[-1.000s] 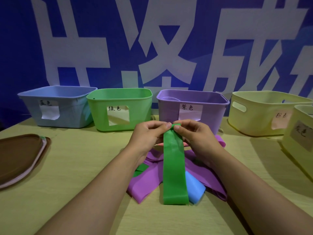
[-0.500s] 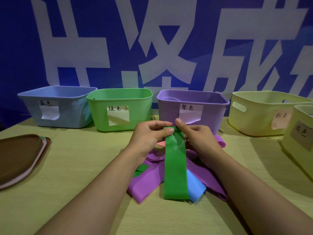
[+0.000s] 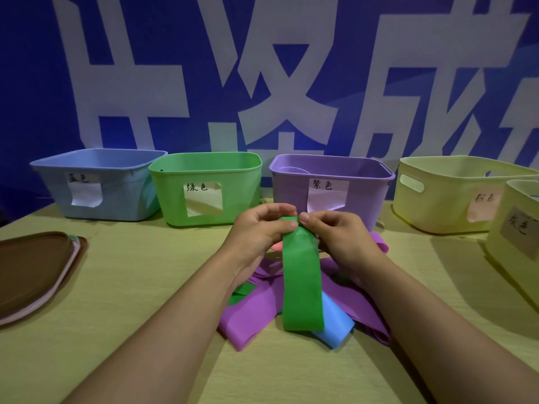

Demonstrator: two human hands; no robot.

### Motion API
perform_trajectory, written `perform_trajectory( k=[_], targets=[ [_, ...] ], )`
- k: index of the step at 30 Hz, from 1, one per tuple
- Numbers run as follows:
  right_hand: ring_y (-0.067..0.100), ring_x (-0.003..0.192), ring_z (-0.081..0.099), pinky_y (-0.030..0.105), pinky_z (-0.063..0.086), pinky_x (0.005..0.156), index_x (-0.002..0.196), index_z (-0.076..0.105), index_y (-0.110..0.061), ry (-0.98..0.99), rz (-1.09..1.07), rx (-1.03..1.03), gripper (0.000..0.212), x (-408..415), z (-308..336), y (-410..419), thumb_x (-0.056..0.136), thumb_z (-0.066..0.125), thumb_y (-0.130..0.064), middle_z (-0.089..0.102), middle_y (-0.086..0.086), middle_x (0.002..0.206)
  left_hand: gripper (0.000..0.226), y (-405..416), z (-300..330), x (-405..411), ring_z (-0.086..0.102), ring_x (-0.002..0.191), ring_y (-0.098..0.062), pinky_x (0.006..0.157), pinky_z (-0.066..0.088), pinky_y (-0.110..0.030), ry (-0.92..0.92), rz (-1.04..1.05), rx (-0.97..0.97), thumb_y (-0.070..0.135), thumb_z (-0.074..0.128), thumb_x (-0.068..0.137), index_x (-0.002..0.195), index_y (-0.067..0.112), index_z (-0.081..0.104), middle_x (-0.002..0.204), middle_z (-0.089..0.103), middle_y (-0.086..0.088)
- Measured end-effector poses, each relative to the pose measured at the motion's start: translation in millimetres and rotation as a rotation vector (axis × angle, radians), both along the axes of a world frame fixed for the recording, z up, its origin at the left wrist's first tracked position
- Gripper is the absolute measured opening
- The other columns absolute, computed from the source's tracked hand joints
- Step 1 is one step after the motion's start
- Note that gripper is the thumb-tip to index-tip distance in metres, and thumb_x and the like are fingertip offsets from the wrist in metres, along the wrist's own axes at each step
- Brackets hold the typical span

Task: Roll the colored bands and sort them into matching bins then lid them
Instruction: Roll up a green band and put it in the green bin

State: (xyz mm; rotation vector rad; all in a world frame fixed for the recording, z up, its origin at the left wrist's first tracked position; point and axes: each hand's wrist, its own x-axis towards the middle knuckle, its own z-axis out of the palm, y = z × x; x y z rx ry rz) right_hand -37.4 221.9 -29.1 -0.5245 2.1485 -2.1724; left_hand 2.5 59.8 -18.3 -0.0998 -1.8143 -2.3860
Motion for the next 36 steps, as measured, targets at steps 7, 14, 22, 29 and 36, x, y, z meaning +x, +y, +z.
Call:
perform_trajectory(
  k=[7,14,22,29,36],
  targets=[
    [0.032,0.079,0.068,0.058,0.056,0.085,0.104,0.076,-0.005,0.031,0.001,0.000,0.013,-1,-2,-1,0.096,0.069,-0.013,0.077,0.021,0.095,0.035,1,0,2,0.077,0.086,-0.024,0.076,0.061,-0.030,-0.136,0.017,-0.061,0.037,0.068,0.096,0.109,0.004,0.072,0.094,0.079,-0.013],
    [0.028,0.082,0.074,0.048,0.060,0.080,0.110,0.074,-0.006,0.023,0.019,0.016,0.016,3,1,-1,0.095,0.070,-0.011,0.078,0.016,0.098,0.032,-3,-7,-2,0.076,0.089,-0.035,0.067,0.060,-0.030,-0.109,0.113,-0.127,0.031,0.080,0.086,0.097,0.001,0.077,0.093,0.078,-0.020],
    [0.023,0.071,0.067,0.042,0.057,0.076,0.102,0.074,-0.003,-0.055,-0.014,0.017,0.046,2,1,-2,0.094,0.068,-0.048,0.072,0.011,0.078,0.022,-1,-7,-4,0.076,0.091,-0.031,0.084,0.063,-0.036,-0.039,0.110,-0.088,0.014,0.081,0.084,0.100,-0.001,0.078,0.098,0.078,-0.020],
    [0.023,0.062,0.064,0.037,0.054,0.065,0.081,0.074,-0.002,-0.096,-0.072,0.081,0.067,6,5,-1,0.089,0.062,-0.067,0.069,0.011,0.067,0.014,0,-5,-2,0.076,0.083,-0.021,0.072,0.059,-0.024,0.018,0.066,-0.066,0.000,0.079,0.082,0.095,0.006,0.078,0.092,0.079,-0.013],
    [0.043,0.088,0.074,0.059,0.058,0.089,0.085,0.080,-0.006,-0.022,-0.092,0.098,0.050,4,3,-1,0.090,0.069,-0.055,0.077,0.019,0.083,0.022,-1,-5,-2,0.076,0.094,-0.027,0.082,0.060,-0.029,0.044,0.062,-0.111,0.001,0.082,0.078,0.097,0.011,0.079,0.103,0.077,-0.021]
  ],
)
